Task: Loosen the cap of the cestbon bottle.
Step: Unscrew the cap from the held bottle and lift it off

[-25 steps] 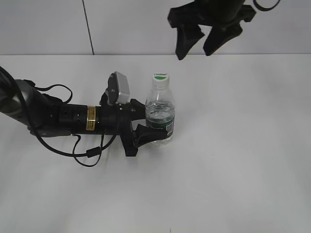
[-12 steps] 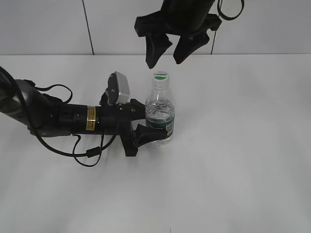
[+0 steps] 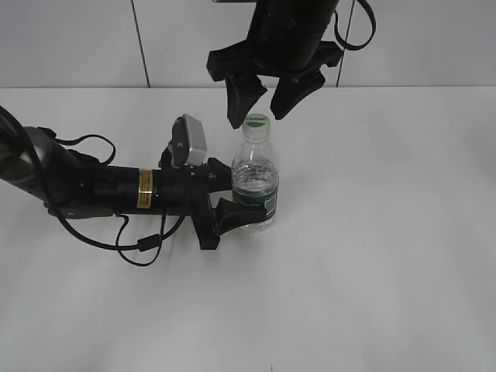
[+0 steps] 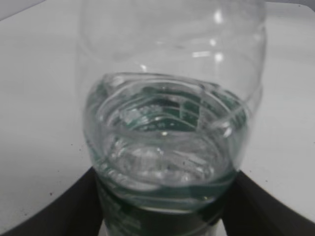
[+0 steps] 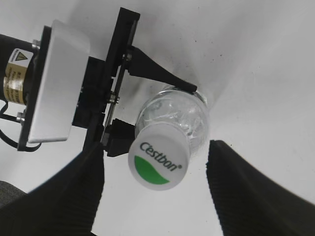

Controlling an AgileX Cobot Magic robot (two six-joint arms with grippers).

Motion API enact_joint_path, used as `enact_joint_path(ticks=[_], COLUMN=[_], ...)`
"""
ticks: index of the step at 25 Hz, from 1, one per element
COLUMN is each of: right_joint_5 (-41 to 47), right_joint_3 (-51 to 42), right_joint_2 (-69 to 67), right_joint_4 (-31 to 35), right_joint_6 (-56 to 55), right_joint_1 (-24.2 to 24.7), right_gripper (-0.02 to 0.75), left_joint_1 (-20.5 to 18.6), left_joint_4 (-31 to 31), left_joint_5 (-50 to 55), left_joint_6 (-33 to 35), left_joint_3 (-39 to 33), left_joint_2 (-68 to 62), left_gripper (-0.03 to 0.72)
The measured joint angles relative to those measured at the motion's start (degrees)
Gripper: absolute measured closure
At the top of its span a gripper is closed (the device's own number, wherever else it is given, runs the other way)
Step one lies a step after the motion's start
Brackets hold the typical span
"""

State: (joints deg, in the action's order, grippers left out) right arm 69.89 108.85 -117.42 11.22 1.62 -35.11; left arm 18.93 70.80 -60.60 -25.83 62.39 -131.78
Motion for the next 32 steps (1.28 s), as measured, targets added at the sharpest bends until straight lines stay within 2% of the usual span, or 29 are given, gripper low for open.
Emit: enact_joint_path(ticks=[18,23,32], right_joint_5=[0.0,0.0,-0.1], right_joint_3=[-0.2,-0.2,-0.6], right_joint_2=[-0.9,-0.9,-0.8], right_joint_4=[-0.4,-0.4,-0.1], right_joint_6=[0.0,0.0,0.6], right_joint_1=[0.0,0.0,0.0], right_gripper=[0.248,0.335,0.441], left_joint_1=[0.0,0.0,0.0], left_joint_4=[0.0,0.0,0.0], left_joint_5=[0.0,0.0,0.0], left_joint_6=[0.0,0.0,0.0], left_joint_3=[0.0,0.0,0.0], left_joint_2=[0.0,0.0,0.0], left_gripper=[0.27,0.27,0.27])
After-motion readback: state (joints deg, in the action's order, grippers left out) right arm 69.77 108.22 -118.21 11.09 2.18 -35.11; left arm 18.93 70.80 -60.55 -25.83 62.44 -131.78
